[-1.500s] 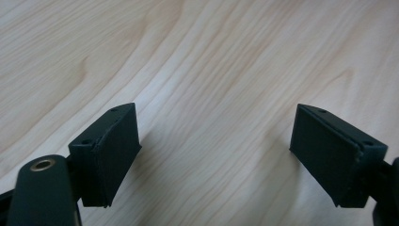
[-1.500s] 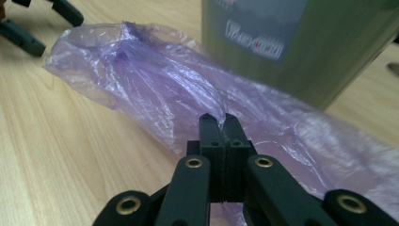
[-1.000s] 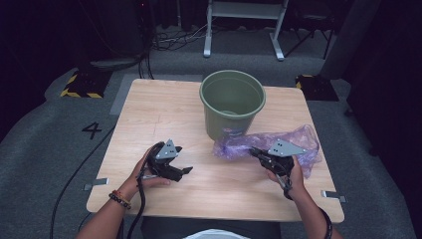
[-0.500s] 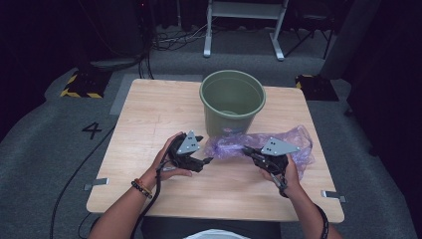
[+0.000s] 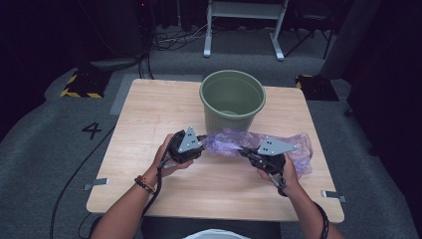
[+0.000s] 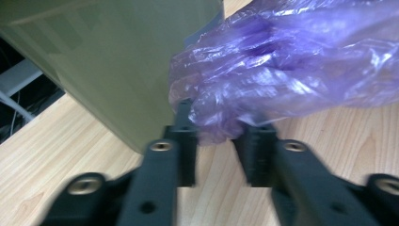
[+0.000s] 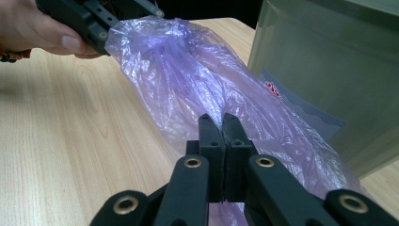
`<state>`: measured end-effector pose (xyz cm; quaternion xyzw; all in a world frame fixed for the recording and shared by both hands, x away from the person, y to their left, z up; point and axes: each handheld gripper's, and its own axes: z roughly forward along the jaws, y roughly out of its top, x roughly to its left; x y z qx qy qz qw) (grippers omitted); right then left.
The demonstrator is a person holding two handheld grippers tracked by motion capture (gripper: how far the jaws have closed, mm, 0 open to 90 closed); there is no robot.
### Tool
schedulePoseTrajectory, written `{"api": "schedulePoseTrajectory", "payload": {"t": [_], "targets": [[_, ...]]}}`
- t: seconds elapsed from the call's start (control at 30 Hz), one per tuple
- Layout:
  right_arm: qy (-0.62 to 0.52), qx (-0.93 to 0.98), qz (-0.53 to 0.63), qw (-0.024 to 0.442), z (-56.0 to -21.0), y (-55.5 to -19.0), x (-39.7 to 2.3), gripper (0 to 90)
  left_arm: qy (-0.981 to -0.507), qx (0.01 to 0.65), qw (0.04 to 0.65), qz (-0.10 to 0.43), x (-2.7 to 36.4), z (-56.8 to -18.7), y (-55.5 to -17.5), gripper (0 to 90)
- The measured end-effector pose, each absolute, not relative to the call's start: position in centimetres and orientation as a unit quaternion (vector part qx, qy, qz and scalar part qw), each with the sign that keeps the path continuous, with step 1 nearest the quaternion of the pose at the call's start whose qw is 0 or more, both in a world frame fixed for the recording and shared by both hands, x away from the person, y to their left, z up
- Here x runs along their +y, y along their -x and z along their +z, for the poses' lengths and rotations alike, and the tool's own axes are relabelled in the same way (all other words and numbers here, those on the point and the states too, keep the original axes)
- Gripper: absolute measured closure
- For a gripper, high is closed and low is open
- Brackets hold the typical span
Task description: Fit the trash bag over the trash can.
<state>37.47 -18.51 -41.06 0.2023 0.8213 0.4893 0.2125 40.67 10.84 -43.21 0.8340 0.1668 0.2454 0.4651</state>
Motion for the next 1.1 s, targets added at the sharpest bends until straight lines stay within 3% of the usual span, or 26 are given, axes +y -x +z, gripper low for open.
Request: {"api": "schedulePoseTrajectory", "payload": {"t": [0.03,0.07,0.13,0.27,0.33,0.43,0.5,0.53,0.87,1.0,1.03,1.07,1.1], "targets": [[-0.202,0.822,0.489,0.213,-41.0,-37.5,-18.4,89.0,-0.832,0.167,0.466,0.25,10.9,-43.1,-40.6,76.5],[-0.2,0.823,0.486,0.215,-40.9,-37.5,-18.3,87.5,-0.831,0.166,0.469,0.249,11.0,-43.0,-40.6,83.4],[-0.199,0.825,0.484,0.215,-40.9,-37.5,-18.2,87.2,-0.828,0.167,0.477,0.245,11.1,-42.9,-40.6,87.7],[-0.204,0.828,0.47,0.229,-40.8,-37.8,-18.0,73.0,-0.823,0.17,0.48,0.253,11.4,-42.2,-40.4,89.5],[-0.205,0.828,0.469,0.229,-40.8,-37.8,-18.0,71.6,-0.821,0.168,0.484,0.252,11.5,-41.9,-40.4,89.6],[-0.183,0.843,0.452,0.227,-40.6,-37.8,-17.4,46.8,-0.814,0.169,0.49,0.26,11.7,-41.0,-40.2,89.7],[-0.181,0.843,0.449,0.233,-40.6,-37.7,-17.2,43.8,-0.811,0.168,0.493,0.265,11.7,-40.6,-40.1,89.7],[-0.161,0.847,0.449,0.233,-40.4,-37.4,-16.7,36.7,-0.81,0.167,0.497,0.265,11.8,-40.2,-40.1,89.7],[-0.133,0.847,0.442,0.263,-39.5,-36.9,-14.7,22.8,-0.799,0.173,0.51,0.267,12.8,-38.8,-40.2,89.8],[-0.134,0.854,0.434,0.255,-39.8,-37.5,-14.0,24.5,-0.793,0.173,0.524,0.257,12.9,-38.5,-40.3,89.8],[-0.138,0.856,0.43,0.252,-40.1,-37.9,-13.7,29.9,-0.793,0.17,0.525,0.258,12.9,-38.4,-40.2,89.7],[-0.135,0.859,0.427,0.248,-40.4,-38.3,-13.4,45.9,-0.791,0.171,0.527,0.258,12.9,-38.3,-40.2,89.7],[-0.134,0.862,0.422,0.246,-40.5,-38.4,-13.2,52.8,-0.792,0.168,0.528,0.256,12.9,-38.0,-40.2,89.7]]}}
